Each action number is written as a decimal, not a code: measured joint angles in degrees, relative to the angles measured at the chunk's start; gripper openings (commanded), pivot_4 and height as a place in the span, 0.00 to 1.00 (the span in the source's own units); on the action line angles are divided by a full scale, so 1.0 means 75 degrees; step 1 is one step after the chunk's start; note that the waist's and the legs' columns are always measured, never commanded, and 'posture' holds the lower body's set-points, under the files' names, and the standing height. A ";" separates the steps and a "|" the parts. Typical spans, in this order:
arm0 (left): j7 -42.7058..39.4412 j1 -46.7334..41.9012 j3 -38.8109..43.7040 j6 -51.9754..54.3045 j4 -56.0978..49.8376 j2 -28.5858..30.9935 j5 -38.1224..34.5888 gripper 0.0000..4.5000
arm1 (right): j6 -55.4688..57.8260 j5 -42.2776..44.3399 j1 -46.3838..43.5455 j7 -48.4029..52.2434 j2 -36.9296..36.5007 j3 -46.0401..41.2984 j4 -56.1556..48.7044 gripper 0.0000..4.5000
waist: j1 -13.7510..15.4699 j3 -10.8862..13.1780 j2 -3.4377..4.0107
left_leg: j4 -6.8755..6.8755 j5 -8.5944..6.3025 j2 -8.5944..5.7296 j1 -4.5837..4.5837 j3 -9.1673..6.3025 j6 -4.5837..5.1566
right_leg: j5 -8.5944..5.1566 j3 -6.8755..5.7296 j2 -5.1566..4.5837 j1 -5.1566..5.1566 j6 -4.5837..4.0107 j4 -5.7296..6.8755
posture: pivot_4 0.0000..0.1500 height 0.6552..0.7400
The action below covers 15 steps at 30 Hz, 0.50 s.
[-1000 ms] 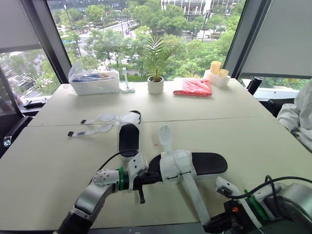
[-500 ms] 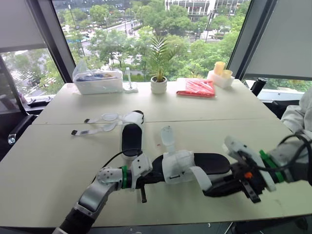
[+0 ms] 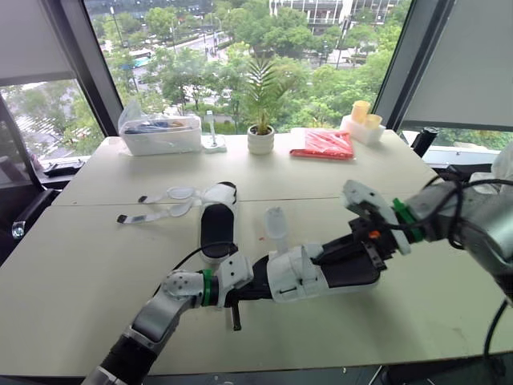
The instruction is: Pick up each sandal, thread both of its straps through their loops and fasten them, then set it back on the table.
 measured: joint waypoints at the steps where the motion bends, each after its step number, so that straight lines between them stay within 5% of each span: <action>1: 0.0001 0.0000 -0.0015 0.0002 0.0005 0.0004 0.0006 0.00 | -0.0131 -0.0178 -0.0079 0.0068 0.0103 0.0102 0.0195 0.01 | 0.0003 0.0000 0.0001 | -0.0001 0.0000 -0.0001 0.0000 0.0000 0.0000 | 0.0001 0.0000 0.0000 -0.0001 0.0001 0.0000 | 1.00 1.00; 15: 0.0115 0.0052 -0.0004 0.0004 -0.0057 0.0065 0.0029 0.00 | -0.1774 -0.2165 -0.0949 0.0378 0.2167 0.0904 0.3711 0.01 | -0.0028 -0.0005 0.0007 | 0.0002 0.0002 -0.0002 0.0016 0.0001 -0.0001 | 0.0022 0.0002 0.0004 0.0003 0.0016 0.0010 | 1.00 1.00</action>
